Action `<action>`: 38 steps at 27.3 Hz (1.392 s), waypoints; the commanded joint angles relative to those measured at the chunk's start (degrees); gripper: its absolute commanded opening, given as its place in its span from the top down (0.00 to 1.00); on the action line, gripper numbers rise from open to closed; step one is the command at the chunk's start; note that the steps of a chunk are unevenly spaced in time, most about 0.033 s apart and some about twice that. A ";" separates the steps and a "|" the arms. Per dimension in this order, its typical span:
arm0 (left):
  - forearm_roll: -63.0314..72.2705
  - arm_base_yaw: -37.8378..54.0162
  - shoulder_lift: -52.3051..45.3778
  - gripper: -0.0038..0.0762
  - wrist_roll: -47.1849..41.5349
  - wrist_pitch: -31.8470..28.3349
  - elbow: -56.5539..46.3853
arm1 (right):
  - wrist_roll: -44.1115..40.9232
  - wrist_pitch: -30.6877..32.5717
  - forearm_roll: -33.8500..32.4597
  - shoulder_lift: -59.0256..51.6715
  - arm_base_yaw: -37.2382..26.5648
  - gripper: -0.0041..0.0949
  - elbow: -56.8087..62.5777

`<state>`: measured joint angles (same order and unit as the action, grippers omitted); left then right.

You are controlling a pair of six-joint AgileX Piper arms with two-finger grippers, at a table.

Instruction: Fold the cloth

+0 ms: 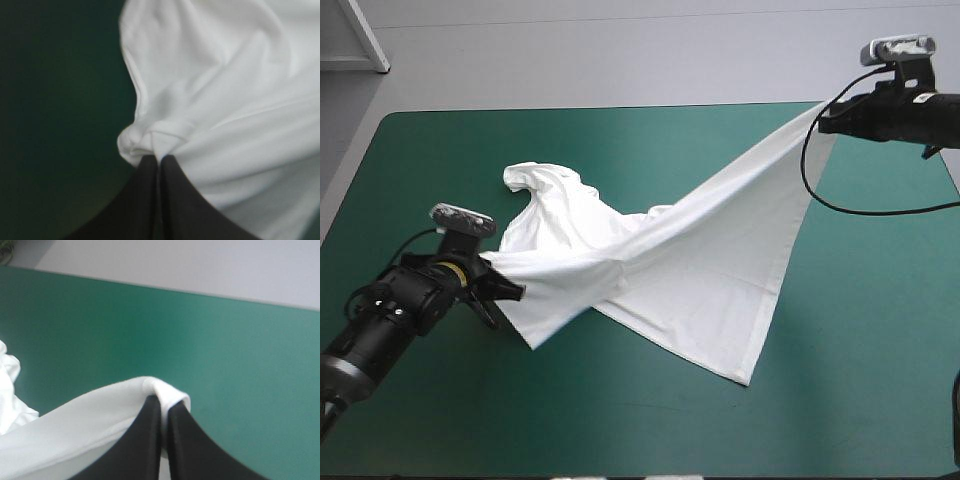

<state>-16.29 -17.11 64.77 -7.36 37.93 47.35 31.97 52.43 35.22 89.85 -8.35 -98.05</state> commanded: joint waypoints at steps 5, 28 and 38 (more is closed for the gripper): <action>-7.51 2.49 -4.90 0.93 4.32 4.48 31.43 | 0.75 -1.09 2.19 -9.79 -0.30 0.97 -16.90; 5.11 2.38 0.90 0.93 29.33 2.84 88.52 | -2.79 4.39 -2.97 -17.82 -0.30 0.97 -50.81; 3.72 2.38 10.02 0.93 23.35 11.15 79.84 | -4.58 9.31 -3.95 -13.19 -0.30 0.97 -35.71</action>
<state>-12.13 -14.67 71.32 18.56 50.96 131.16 27.69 64.54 32.15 74.14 -8.35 -138.94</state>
